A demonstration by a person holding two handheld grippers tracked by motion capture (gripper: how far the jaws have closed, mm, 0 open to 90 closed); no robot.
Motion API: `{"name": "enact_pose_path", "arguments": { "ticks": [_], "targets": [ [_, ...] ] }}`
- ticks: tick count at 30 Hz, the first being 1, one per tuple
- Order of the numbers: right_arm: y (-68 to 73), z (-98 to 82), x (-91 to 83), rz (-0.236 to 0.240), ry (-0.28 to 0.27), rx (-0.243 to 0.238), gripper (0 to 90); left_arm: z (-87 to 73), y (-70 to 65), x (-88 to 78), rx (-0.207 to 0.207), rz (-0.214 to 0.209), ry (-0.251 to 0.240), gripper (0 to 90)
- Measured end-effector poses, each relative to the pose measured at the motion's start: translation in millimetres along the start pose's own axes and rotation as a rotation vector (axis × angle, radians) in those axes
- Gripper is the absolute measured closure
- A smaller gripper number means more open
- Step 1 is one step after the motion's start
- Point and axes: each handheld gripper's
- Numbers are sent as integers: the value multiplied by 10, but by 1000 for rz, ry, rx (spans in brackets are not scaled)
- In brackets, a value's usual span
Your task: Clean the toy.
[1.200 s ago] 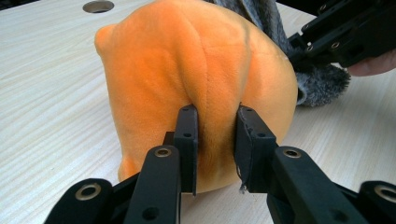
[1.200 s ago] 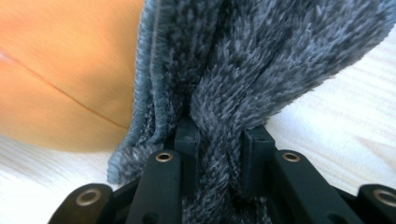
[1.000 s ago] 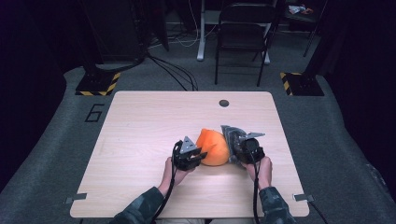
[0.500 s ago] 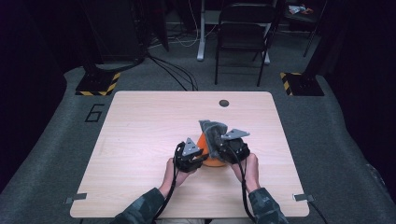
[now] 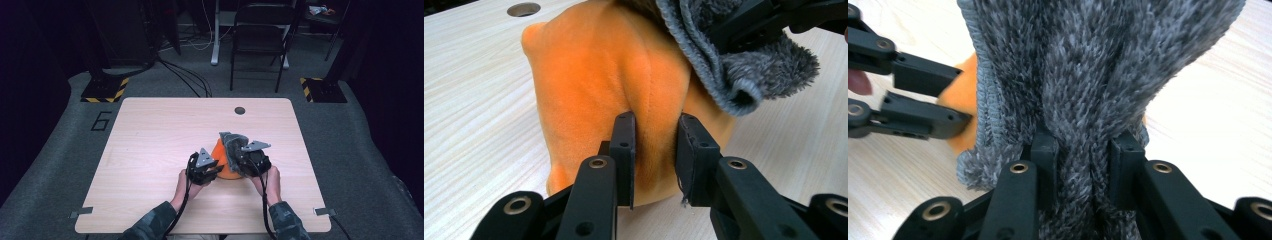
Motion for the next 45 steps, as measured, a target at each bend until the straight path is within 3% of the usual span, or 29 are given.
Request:
{"name": "enact_pose_path", "arguments": {
  "ticks": [5, 20, 27, 30, 32, 36, 41, 42, 44, 45],
  "targets": [
    [-54, -32, -2, -4, 9, 2, 705, -1, 5, 0, 2, -3, 1, 718],
    [-258, -203, 37, -42, 57, 68, 708, -6, 38, 0, -1, -5, -3, 717],
    [-407, -365, 172, -81, 152, 104, 714, -18, 64, 2, -22, -3, -5, 717],
    [-446, -384, 195, -77, 150, 126, 717, -17, 82, -1, -18, -3, -3, 717],
    [-435, -349, 151, -93, 145, 115, 720, -18, 84, -1, -22, 1, -5, 717],
    [-396, -242, -14, -108, 76, 122, 721, -18, 88, 0, -22, 3, -5, 716],
    [-245, -47, -214, -56, -34, 83, 721, -21, 88, -1, -24, 4, -7, 713],
    [-195, -19, -214, -39, -36, 74, 721, -21, 89, -1, -22, 5, -6, 712],
    [-103, 3, -145, -10, 12, 37, 720, -21, 92, -2, -23, 6, -6, 706],
    [-62, -12, -80, -21, 26, 18, 720, -20, 93, -3, -25, 8, -5, 692]
  ]
}}
Point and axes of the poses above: each handheld gripper's, and its own axes: x roughly forward along the jaws, z roughly out of its top, y roughly to its left, and after that the axes turned 9 degrees about z, right-handed
